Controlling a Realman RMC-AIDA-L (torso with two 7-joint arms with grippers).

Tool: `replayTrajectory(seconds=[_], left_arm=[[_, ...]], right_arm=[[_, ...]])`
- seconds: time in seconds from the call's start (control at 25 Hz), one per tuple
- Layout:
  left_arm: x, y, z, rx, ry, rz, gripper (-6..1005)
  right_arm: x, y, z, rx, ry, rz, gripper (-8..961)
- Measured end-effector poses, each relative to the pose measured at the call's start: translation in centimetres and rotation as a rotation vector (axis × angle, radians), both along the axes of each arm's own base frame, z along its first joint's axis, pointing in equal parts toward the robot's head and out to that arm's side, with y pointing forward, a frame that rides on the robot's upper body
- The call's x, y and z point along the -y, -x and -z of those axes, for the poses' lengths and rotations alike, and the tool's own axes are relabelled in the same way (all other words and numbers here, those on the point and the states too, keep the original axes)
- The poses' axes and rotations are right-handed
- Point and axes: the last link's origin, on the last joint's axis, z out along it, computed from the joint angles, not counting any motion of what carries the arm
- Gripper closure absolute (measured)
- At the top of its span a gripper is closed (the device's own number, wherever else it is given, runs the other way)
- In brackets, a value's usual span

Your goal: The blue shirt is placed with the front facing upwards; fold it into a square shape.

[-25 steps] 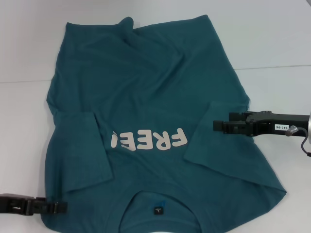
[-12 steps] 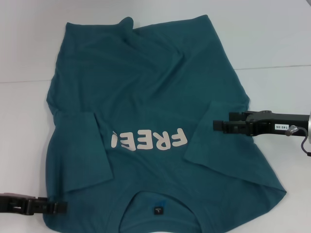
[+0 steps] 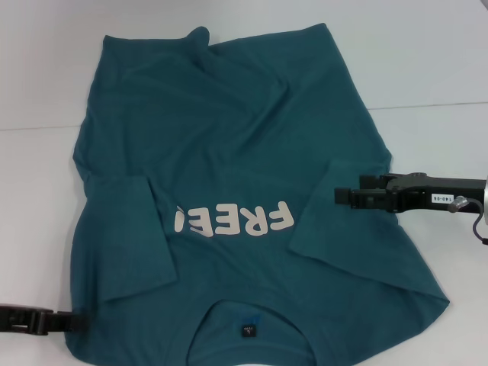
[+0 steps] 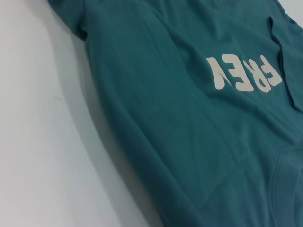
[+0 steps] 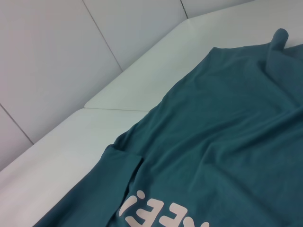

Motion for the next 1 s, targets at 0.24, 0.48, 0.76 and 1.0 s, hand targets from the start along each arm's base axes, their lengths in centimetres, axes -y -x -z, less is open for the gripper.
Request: replayTrajectory(seconds=[0.24, 0.48, 0.76, 1.0], left_arm=[[-0.1, -0.1, 0.0, -0.006, 0.005, 0.001, 753], [-0.1, -0.1, -0.1, -0.016, 0.008, 0.003, 885], [-0.3, -0.2, -0.2, -0.001, -0.015, -0.002, 971], [-0.4, 0.1, -0.5, 0.007, -0.042, -0.021, 972]], right_arm=[[0.0, 0.0, 0.0, -0.002, 0.001, -0.001, 105], [0.0, 0.0, 0.0, -0.001, -0.001, 0.001, 108], [0.3, -0.8, -0.5, 0.008, 0.009, 0.037, 112], [2.0, -2.6, -2.4, -0.018, 0.095, 0.143, 115]])
